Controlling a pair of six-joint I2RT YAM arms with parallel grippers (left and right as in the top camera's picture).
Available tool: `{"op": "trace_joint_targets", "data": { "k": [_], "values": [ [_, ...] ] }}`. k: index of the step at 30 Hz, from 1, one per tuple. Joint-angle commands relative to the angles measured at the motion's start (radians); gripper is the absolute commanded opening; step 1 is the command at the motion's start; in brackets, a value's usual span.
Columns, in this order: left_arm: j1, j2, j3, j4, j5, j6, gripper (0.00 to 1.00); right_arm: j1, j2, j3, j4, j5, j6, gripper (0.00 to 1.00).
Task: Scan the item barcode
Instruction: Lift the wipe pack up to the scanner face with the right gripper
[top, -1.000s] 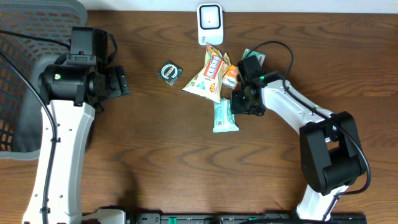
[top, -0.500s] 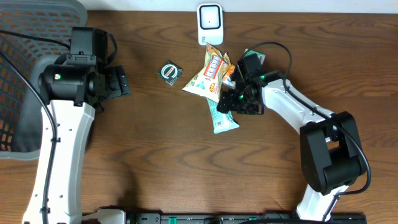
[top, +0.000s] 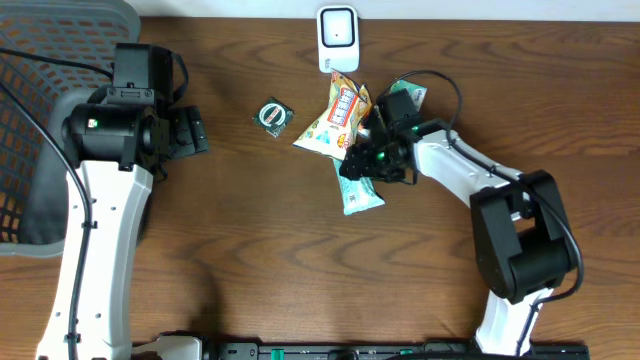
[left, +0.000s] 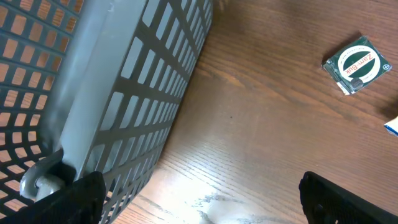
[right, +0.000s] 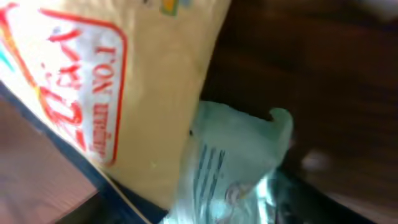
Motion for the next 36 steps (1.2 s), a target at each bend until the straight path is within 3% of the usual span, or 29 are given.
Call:
{"op": "trace_joint_targets", "data": {
  "k": [1,4,11,21,26,32,36],
  "values": [
    [0.005,-0.007,0.009,-0.003,-0.017,-0.006,0.98,0.031,0.097,-0.031,-0.013,-0.062,0.011,0.41],
    [0.005,-0.007,0.009,-0.003,-0.017,-0.006,0.98,0.031,0.093,-0.030,-0.014,-0.062,0.013,0.01],
    [0.005,-0.007,0.009,-0.003,-0.017,-0.006,0.98,-0.016,0.029,-0.029,-0.018,-0.137,0.037,0.01],
    [0.005,-0.007,0.009,-0.003,-0.017,-0.006,0.98,-0.155,-0.303,-0.029,-0.007,-0.226,-0.006,0.01],
    [0.005,-0.007,0.009,-0.003,-0.017,-0.006,0.98,-0.187,-0.454,-0.029,0.112,-0.193,0.000,0.01],
    [0.005,-0.007,0.009,-0.003,-0.017,-0.006,0.98,-0.143,-0.516,-0.029,0.254,-0.209,0.006,0.01],
    [0.005,-0.007,0.009,-0.003,-0.017,-0.006,0.98,-0.109,-0.516,-0.029,0.308,-0.204,0.140,0.01]
  ]
}}
